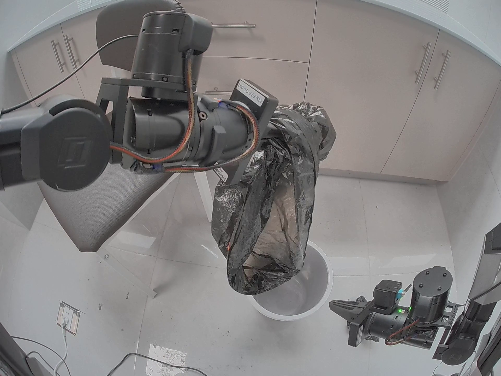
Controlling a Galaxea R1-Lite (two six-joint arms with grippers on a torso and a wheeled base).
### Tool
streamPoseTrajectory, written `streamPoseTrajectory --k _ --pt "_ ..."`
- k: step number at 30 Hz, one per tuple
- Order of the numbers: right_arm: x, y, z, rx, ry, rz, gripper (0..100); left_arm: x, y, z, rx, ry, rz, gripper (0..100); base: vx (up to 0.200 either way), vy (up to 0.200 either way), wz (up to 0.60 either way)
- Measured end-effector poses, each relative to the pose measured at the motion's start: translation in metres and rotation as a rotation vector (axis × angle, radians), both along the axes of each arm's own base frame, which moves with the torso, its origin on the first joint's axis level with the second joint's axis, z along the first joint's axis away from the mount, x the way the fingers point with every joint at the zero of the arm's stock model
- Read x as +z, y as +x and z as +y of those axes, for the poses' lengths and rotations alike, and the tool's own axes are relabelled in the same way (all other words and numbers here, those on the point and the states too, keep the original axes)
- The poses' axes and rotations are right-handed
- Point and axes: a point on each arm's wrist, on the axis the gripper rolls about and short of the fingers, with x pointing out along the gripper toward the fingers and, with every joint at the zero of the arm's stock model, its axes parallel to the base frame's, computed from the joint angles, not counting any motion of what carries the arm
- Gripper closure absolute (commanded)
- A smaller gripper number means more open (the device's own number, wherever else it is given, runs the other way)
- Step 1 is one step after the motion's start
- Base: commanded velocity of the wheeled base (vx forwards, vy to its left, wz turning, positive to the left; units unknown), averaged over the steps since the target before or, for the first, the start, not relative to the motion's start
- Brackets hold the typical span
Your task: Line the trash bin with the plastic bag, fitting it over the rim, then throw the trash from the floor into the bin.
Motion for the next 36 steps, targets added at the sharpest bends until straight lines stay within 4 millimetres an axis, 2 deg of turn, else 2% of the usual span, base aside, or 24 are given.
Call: streamPoseTrajectory --k 3,4,8,16,23,36 --pt "-0.001 -0.001 0.002 0.007 -0.003 0.002 100 -0.001 0.003 0.002 0.009 0.001 0.003 100 0.000 0.000 0.00" --pt "-0.002 -0.001 0.002 0.007 -0.008 0.004 0 -0.001 0.003 0.002 0.011 0.001 0.003 100 0.000 0.000 0.00" --pt "-0.007 0.003 0.007 -0.008 -0.026 0.002 0 -0.002 0.006 0.005 0.022 0.001 0.007 100 0.000 0.000 0.00" --pt "-0.009 0.026 0.033 -0.040 0.000 -0.064 0 -0.002 0.007 0.007 0.029 0.000 0.011 100 0.000 0.000 0.00" --pt "-0.015 0.057 0.052 -0.094 0.017 -0.129 0 -0.002 0.006 0.007 0.028 -0.001 0.011 100 0.000 0.000 0.00" --pt "-0.037 0.103 0.071 -0.160 -0.016 -0.214 0 -0.002 0.005 0.007 0.023 0.001 0.014 100 0.000 0.000 0.00"
